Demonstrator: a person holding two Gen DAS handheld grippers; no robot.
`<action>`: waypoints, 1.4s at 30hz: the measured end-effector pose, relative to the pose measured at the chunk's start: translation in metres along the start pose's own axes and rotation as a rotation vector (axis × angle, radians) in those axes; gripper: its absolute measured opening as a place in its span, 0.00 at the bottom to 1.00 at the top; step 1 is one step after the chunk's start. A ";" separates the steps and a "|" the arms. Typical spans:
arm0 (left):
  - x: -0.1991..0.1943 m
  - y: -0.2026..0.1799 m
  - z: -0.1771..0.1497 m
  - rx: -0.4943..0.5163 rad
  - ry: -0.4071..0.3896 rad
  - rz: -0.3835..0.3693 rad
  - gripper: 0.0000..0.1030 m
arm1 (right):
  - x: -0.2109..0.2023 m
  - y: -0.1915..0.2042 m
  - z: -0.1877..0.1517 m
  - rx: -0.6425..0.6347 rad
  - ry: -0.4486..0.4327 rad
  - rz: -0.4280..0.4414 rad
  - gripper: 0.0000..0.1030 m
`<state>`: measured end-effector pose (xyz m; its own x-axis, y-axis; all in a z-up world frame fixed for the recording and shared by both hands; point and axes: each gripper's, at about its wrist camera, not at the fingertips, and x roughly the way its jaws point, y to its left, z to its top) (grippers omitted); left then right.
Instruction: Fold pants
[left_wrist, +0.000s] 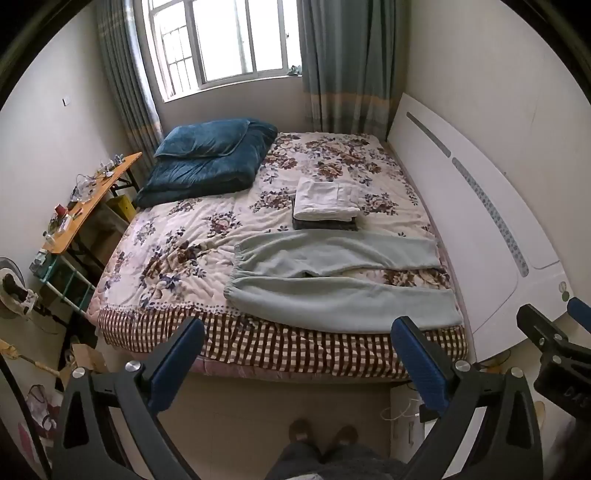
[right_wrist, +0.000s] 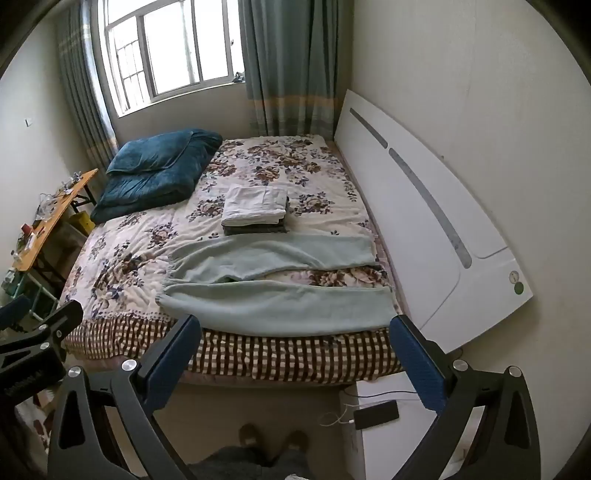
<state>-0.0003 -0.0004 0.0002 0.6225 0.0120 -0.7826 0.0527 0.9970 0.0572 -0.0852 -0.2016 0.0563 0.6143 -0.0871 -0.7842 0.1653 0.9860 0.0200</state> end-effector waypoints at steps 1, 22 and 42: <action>0.000 0.000 0.000 -0.002 0.001 -0.002 1.00 | 0.000 0.000 0.000 -0.004 0.002 -0.003 1.00; -0.008 -0.010 0.012 -0.013 -0.016 -0.023 1.00 | -0.009 -0.002 -0.001 0.002 0.002 0.022 1.00; -0.011 -0.008 0.010 -0.016 -0.021 -0.027 1.00 | -0.012 -0.005 0.002 0.003 -0.002 0.024 1.00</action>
<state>0.0002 -0.0088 0.0145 0.6369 -0.0164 -0.7708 0.0577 0.9980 0.0264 -0.0920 -0.2060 0.0663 0.6194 -0.0641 -0.7824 0.1532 0.9874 0.0404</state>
